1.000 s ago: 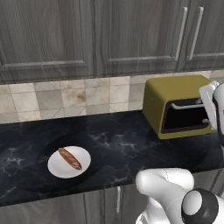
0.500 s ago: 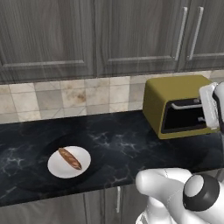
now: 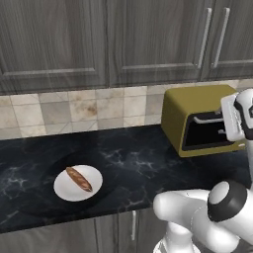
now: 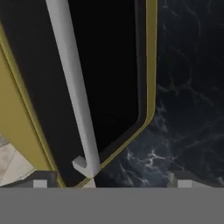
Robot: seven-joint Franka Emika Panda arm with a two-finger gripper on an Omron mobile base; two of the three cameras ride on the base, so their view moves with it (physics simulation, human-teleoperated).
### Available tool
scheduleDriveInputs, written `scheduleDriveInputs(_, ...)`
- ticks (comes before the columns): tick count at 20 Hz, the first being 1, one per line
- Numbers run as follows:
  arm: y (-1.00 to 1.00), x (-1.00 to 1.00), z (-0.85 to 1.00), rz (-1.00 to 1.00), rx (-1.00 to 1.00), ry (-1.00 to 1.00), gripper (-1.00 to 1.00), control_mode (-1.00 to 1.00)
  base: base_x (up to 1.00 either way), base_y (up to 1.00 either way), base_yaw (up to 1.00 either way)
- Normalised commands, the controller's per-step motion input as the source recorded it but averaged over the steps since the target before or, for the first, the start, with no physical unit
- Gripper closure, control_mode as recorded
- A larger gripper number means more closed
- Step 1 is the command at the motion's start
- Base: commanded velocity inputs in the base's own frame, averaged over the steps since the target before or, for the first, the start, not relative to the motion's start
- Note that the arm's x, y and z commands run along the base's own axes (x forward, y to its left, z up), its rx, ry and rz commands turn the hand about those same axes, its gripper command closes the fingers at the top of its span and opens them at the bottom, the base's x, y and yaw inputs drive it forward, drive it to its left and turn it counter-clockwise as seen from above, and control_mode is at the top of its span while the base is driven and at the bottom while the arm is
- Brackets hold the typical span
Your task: Open the toaster oven door. Place the baguette on the bottom rack in the toaster oven and place the chicken drumstick on the top rack.
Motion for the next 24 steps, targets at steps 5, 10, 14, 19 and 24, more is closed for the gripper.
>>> scheduleDriveInputs(5,-0.15,0.15,-0.20,0.00,0.00,0.00,-1.00,-1.00,0.00,0.00,0.00)
scheduleDriveInputs(10,-0.10,0.13,-0.17,0.06,0.00,0.00,-1.00,-1.00,0.00,0.00,0.00)
scheduleDriveInputs(14,-0.12,0.25,-0.15,0.07,0.00,0.00,-1.00,-1.00,0.00,0.00,0.00)
scheduleDriveInputs(19,-0.10,0.21,-0.22,0.06,0.00,0.00,-1.00,-1.00,0.00,0.00,0.00)
scheduleDriveInputs(24,-0.07,0.26,-0.18,0.03,0.00,0.00,-1.00,-1.00,0.00,0.00,0.00)
